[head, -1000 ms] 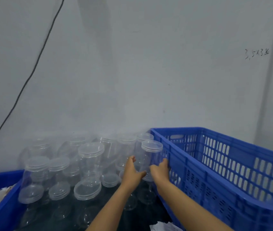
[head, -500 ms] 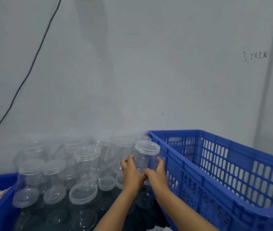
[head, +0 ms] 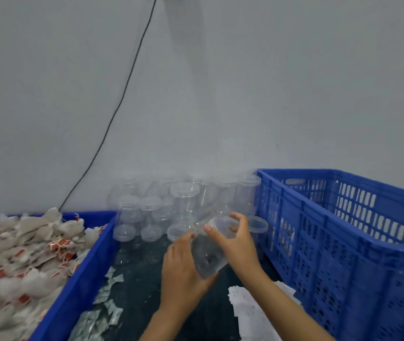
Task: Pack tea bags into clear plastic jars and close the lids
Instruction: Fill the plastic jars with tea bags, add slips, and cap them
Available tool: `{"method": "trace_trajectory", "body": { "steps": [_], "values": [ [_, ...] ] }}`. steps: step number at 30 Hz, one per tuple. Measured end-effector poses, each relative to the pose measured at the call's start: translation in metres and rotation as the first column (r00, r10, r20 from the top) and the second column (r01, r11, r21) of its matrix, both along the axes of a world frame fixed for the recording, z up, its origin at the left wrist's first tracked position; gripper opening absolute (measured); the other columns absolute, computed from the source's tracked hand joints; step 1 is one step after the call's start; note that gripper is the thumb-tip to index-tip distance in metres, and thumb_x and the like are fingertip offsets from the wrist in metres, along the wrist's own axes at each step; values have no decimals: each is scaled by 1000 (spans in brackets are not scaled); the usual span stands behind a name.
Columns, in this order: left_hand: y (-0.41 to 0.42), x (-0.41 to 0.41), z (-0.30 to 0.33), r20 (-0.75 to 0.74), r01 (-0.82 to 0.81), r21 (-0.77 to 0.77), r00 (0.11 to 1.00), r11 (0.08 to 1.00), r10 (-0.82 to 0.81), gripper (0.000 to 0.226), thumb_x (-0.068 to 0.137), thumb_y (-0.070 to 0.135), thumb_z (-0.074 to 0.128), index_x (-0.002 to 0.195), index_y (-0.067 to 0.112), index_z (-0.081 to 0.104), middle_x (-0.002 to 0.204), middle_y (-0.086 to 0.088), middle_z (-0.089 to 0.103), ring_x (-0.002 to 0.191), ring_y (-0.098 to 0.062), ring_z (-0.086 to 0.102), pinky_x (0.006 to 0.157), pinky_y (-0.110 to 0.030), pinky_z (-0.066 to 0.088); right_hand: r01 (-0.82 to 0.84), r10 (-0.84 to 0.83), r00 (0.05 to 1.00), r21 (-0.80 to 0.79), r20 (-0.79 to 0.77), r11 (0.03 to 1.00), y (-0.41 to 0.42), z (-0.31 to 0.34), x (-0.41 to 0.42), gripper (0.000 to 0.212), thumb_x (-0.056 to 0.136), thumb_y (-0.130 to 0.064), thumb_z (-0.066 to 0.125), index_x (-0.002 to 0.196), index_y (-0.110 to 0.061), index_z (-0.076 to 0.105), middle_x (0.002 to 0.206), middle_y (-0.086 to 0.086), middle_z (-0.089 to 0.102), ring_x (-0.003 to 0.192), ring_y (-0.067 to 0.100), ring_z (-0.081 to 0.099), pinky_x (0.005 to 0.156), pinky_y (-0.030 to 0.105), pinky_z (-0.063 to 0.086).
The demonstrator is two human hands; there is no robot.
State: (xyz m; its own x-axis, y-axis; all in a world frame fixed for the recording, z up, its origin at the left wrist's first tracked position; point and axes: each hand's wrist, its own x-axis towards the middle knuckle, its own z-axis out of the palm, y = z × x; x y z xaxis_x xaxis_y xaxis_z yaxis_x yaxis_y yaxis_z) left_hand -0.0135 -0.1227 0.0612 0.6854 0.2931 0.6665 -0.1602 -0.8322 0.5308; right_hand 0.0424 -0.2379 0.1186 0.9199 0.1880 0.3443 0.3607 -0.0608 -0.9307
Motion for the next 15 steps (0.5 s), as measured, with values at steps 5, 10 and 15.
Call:
{"method": "trace_trajectory", "body": {
  "steps": [5,10,15],
  "values": [
    [35,-38,-1,-174,116,-121,975,986,-136,86,49,55,82,124,44,42,109,30,60,100,5,59,85,-16,49,-90,91,993,-15,81,996,19,-19,-24,36,76,-35,79,106,-29,62,110,-9,63,107,9,59,89,24,50],
    [73,-59,-10,-192,450,-704,624,549,-758,74,67,34,80,132,20,49,124,-2,66,115,-23,63,91,-31,53,-607,639,769,-291,19,740,-1,2,-26,46,80,-38,73,123,-42,57,128,-20,56,122,0,50,101,27,45],
    [67,-55,-26,-267,242,-565,851,789,-452,80,54,52,85,123,38,47,116,13,65,103,-1,64,85,-22,53,-608,600,784,-390,-160,691,2,4,-20,86,66,-72,62,141,-50,25,148,-17,28,136,3,29,107,26,31]
  ]
}}
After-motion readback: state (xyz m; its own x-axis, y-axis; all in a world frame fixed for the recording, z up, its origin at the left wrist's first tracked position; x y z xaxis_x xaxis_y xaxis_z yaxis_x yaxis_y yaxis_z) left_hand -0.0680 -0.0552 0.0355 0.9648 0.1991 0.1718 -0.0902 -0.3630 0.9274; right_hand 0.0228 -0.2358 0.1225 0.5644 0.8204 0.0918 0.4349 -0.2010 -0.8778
